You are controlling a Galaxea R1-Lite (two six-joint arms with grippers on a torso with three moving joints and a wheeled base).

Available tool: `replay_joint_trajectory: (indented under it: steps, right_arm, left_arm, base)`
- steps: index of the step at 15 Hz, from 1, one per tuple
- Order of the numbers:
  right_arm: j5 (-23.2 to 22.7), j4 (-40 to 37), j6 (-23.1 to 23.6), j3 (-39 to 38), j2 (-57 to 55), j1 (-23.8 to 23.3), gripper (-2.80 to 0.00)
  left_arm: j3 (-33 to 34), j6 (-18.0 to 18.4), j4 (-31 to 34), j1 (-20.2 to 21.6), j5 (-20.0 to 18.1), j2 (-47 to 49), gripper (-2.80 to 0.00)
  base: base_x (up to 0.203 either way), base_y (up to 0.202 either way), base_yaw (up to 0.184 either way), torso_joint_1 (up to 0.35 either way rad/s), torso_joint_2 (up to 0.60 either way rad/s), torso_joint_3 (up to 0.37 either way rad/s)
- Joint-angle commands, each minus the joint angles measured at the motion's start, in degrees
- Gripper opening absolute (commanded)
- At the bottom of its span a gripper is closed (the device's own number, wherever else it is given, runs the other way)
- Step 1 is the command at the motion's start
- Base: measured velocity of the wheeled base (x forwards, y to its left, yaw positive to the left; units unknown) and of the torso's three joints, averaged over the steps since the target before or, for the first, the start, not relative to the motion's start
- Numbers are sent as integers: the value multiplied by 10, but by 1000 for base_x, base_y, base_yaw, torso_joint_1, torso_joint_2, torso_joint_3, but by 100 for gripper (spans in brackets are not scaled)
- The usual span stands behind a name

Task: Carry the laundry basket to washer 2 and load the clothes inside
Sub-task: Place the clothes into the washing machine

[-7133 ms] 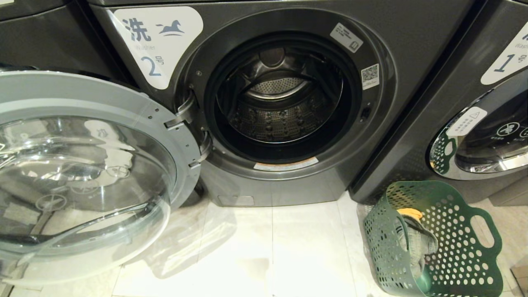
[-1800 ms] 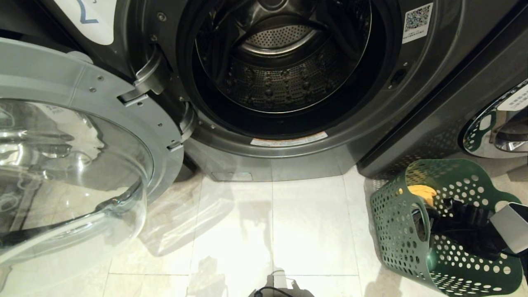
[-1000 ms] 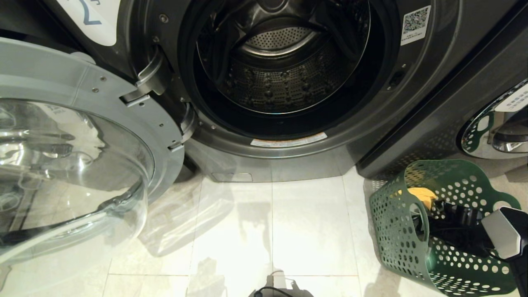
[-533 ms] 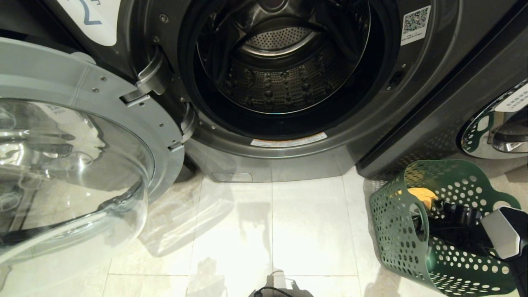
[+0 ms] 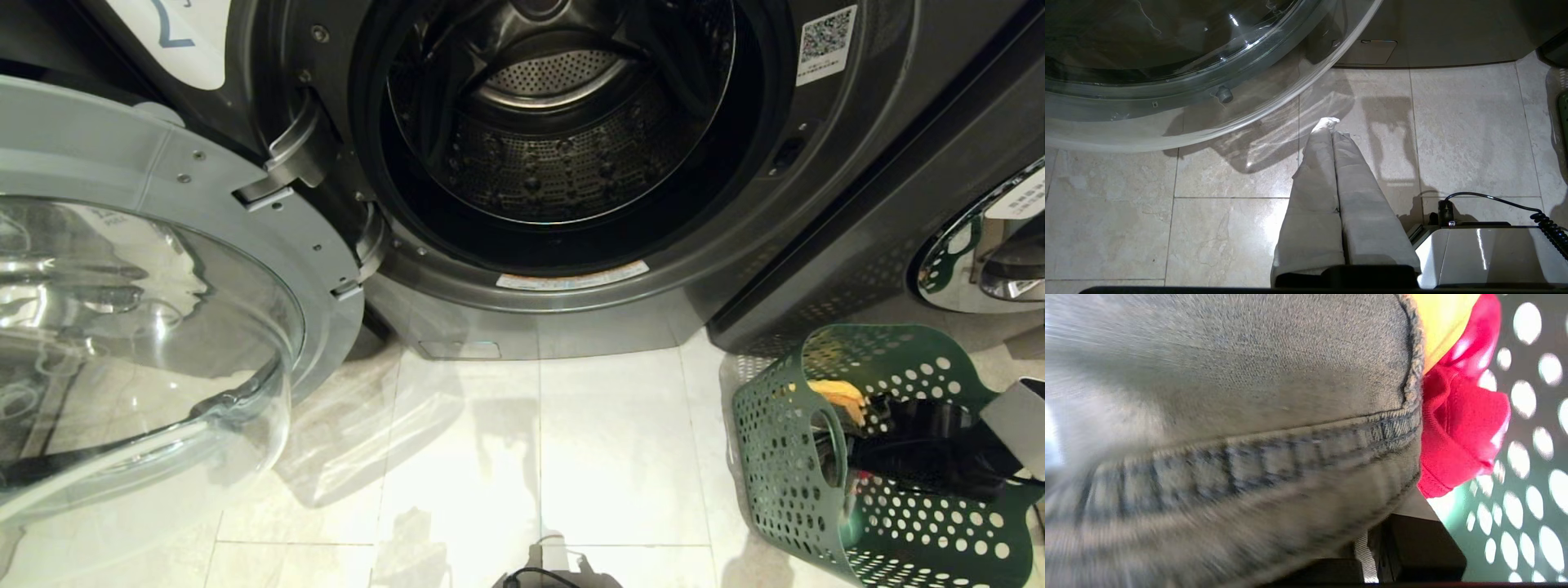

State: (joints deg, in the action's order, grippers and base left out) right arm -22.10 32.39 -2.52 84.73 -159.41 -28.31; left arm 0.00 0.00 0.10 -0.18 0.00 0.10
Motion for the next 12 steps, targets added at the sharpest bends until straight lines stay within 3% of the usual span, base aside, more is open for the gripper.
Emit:
replay_joint_trajectory:
  steps: [1,12]
  right_arm:
    - [-5,14,-12,-63,98,0,-280]
    - [-6,24,-21,-305,394,-1,-280]
  left_arm:
    - [0,0,0,0,0,1,-280]
    - [0,0,0,0,0,0,-280]
  base:
    - [0,0,0,0,0,0]
    - [0,0,0,0,0,0]
